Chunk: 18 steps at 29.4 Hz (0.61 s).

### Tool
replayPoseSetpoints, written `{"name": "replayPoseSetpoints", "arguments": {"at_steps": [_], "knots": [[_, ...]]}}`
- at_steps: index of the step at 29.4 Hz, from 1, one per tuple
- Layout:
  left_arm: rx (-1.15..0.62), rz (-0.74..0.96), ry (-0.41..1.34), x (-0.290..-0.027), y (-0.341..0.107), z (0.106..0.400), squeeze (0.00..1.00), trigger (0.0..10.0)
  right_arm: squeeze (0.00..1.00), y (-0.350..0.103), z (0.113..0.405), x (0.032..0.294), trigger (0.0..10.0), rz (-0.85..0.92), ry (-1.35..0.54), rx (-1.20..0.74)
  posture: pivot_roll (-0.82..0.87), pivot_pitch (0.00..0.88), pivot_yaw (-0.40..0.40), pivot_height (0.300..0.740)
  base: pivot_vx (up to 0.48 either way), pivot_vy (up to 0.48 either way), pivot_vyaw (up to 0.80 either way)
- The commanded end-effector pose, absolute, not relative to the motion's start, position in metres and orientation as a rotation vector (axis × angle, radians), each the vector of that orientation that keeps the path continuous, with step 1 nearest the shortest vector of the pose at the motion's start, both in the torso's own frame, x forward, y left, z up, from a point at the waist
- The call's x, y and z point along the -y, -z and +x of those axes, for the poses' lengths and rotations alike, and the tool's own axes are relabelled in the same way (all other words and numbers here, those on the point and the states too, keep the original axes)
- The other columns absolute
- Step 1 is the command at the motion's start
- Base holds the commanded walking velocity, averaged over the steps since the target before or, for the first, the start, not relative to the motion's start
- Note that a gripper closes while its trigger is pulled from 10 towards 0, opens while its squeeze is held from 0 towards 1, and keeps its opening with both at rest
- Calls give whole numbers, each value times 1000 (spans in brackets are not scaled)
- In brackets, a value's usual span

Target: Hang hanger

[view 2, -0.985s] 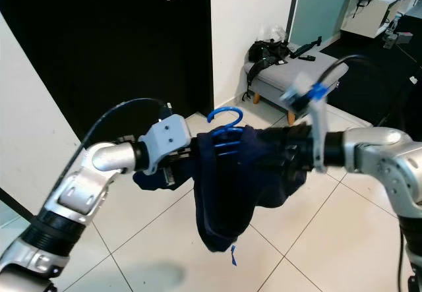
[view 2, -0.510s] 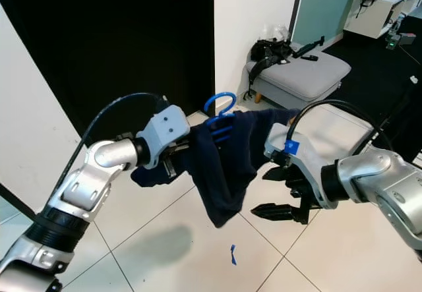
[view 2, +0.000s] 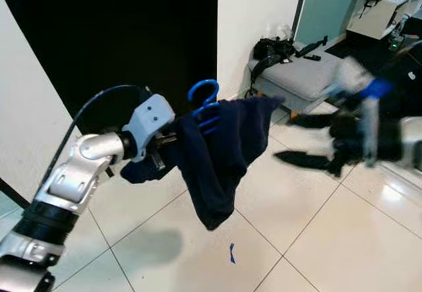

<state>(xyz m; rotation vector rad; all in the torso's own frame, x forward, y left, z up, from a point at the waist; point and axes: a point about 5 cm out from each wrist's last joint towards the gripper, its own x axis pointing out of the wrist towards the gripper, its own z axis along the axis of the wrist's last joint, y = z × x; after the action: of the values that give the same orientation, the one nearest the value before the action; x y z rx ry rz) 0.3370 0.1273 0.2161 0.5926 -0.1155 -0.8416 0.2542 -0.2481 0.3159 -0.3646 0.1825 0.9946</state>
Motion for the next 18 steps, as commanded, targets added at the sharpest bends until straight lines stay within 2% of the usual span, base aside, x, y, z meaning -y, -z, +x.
{"name": "replayPoseSetpoints", "arguments": {"at_steps": [1,3,6,8,10,12,18], "knots": [[164,599,908,-126,-225,331,0,10000,0,-325,252,255,10000,-393,-990,-143,8,89,-15,740,0,0,0],[170,577,1018,-118,-227,323,0,10000,0,-322,251,251,10000,-386,-1037,-147,8,83,-12,740,0,0,0],[172,567,1061,-114,-227,319,0,10000,0,-319,249,247,10000,-376,-1069,-147,8,83,-12,740,0,0,0],[186,531,1160,-102,-228,309,0,10000,0,-317,244,233,10000,-292,-1189,-96,12,78,-6,740,0,0,0],[190,521,1191,-98,-228,306,0,10000,0,-318,242,228,10000,-258,-1227,-70,12,78,-6,740,0,0,0],[199,512,1276,-89,-228,299,0,10000,0,-321,237,214,10000,-137,-1365,7,16,79,-3,740,0,0,0],[208,511,1347,-82,-229,294,0,10000,0,-315,244,203,10000,-92,-1412,41,19,74,-2,740,0,0,0]]}}
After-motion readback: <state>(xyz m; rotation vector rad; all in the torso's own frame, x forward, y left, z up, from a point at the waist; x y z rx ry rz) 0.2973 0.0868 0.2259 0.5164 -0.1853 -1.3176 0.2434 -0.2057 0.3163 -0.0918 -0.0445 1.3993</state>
